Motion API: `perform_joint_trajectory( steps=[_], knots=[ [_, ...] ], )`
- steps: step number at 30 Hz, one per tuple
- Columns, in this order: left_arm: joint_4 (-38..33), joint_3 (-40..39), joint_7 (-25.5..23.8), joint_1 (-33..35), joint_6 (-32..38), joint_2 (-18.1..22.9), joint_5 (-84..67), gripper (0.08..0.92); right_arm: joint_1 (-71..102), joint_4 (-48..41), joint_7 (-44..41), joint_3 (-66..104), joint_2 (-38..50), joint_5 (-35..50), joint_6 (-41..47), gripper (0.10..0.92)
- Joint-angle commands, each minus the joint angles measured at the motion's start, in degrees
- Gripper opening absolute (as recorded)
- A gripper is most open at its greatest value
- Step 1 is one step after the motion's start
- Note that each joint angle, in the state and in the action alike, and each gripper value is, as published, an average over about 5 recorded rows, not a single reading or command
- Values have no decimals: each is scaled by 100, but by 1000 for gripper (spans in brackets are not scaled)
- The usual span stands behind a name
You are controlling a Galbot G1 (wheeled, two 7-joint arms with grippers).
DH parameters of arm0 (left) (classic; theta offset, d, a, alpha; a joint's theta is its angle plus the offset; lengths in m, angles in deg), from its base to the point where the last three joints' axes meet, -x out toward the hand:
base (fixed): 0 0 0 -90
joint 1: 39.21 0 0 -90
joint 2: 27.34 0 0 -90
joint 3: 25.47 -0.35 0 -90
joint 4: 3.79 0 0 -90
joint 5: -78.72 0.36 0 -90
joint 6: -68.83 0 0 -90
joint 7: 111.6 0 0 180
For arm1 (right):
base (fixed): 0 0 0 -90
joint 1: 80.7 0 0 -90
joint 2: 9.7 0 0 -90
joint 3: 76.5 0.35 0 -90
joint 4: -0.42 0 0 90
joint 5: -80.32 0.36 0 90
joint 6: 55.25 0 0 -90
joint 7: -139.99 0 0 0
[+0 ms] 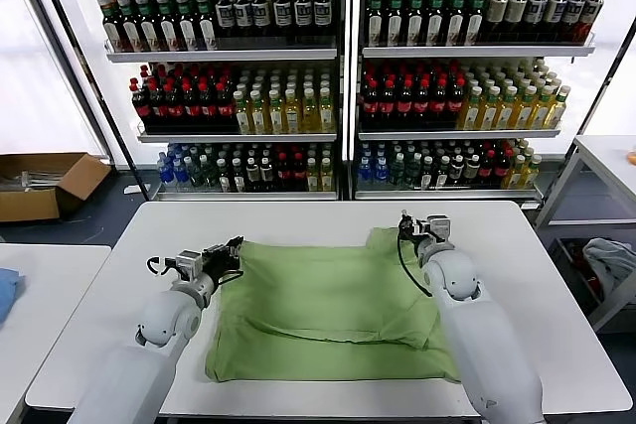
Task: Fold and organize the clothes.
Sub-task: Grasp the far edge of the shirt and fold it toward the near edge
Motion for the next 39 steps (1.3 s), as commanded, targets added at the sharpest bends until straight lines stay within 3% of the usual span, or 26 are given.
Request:
perform_joint_trajectory(
  steps=[1,16,28,39],
  knots=[
    [-989,211,32,887,112,-108,38,87,1127,1822,195,263,271,268,34,106],
    [-1809,704,-66,2082,204,-21,359,87,3231,3542,412,1167,69,250,78,106],
    [-1963,917,-194,2802,341,94,662,87,4034,3591,486,1446,25,-49,41,106],
    [-1716,821,-313,2953,465,325,990,87,4134,3194,509,1267,-51,-291,-44,106]
  ],
)
